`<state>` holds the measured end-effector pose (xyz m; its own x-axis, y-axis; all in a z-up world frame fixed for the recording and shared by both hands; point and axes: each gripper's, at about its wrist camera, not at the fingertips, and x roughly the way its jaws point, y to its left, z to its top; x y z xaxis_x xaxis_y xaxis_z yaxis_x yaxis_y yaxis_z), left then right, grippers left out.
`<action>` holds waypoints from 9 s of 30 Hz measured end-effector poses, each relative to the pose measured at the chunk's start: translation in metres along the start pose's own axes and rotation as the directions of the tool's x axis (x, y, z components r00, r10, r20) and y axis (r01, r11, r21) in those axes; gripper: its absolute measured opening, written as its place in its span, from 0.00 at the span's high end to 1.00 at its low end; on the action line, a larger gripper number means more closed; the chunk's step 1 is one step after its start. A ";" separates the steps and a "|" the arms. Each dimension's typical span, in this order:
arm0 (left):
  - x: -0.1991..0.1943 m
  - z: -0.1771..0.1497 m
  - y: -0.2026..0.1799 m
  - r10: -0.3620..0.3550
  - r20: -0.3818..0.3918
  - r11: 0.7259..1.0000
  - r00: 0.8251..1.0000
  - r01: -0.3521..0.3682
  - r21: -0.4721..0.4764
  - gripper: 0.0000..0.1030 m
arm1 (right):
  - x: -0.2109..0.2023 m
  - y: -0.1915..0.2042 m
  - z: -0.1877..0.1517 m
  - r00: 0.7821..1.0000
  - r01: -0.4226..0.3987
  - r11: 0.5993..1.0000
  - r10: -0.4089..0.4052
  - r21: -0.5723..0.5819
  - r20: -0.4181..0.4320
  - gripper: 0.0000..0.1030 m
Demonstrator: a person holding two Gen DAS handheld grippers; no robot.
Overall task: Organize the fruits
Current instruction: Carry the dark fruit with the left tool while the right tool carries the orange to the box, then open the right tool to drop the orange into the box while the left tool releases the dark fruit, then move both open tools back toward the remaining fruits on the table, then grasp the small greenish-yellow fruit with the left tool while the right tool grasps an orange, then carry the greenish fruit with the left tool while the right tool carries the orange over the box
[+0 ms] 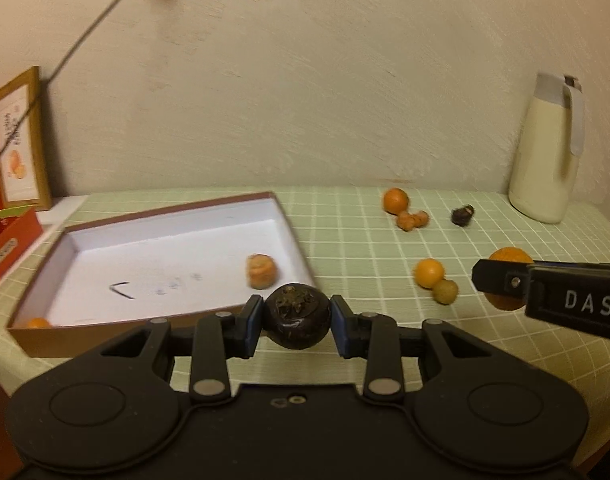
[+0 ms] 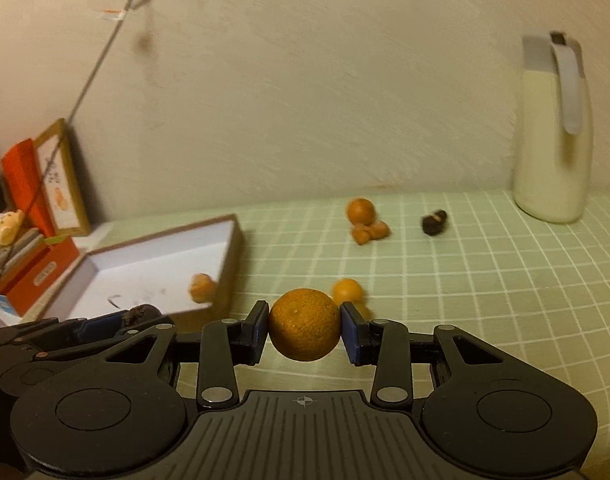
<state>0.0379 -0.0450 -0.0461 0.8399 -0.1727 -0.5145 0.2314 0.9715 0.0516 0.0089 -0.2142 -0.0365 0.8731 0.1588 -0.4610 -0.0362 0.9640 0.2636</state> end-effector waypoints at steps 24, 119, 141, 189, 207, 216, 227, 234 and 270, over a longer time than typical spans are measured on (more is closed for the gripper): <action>-0.029 0.028 0.123 0.240 0.106 0.961 0.965 -0.220 -0.165 0.74 | 0.023 0.097 0.020 0.983 -0.128 0.978 0.147 -0.167 0.108 0.62; 0.050 0.010 -0.049 -0.099 0.040 0.984 0.994 0.092 0.150 0.22 | 0.010 -0.102 0.047 0.963 0.159 0.965 -0.198 0.207 0.181 0.00; 0.102 -0.010 -0.131 -0.143 -0.092 0.975 0.985 0.157 0.158 0.48 | 0.023 -0.126 0.017 0.952 0.303 0.949 -0.306 0.089 0.021 0.23; 0.112 -0.014 -0.056 -0.022 -0.110 0.995 0.994 0.032 0.091 0.82 | 0.134 -0.060 0.008 0.988 0.048 0.996 -0.037 0.072 -0.147 0.51; 0.113 -0.014 -0.050 -0.026 -0.112 0.996 0.993 0.036 0.088 0.80 | 0.159 -0.048 0.010 0.980 0.003 0.994 0.019 0.110 -0.197 0.66; 0.113 -0.015 -0.050 -0.021 -0.106 0.996 0.994 0.030 0.088 0.80 | 0.152 -0.040 0.004 0.980 0.016 1.000 -0.011 0.025 -0.197 0.69; 0.114 -0.015 -0.058 0.006 -0.093 0.996 0.996 0.003 0.093 0.80 | 0.108 -0.056 -0.008 0.978 0.053 0.998 -0.055 -0.014 -0.201 0.69; 0.115 -0.017 -0.060 0.008 -0.082 0.992 0.997 0.002 0.126 0.80 | 0.118 -0.061 -0.005 0.977 0.052 0.998 -0.045 0.028 -0.210 0.69; 0.088 -0.013 -0.065 -0.085 -0.050 0.987 0.995 0.091 0.132 0.83 | 0.066 -0.065 -0.009 0.984 0.112 0.993 -0.117 -0.049 -0.133 0.69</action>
<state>0.0902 -0.1214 -0.1056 0.7915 -0.2463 -0.5593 0.3698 0.9216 0.1175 0.0643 -0.2648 -0.0916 0.7987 0.0718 -0.5975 0.0379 0.9849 0.1690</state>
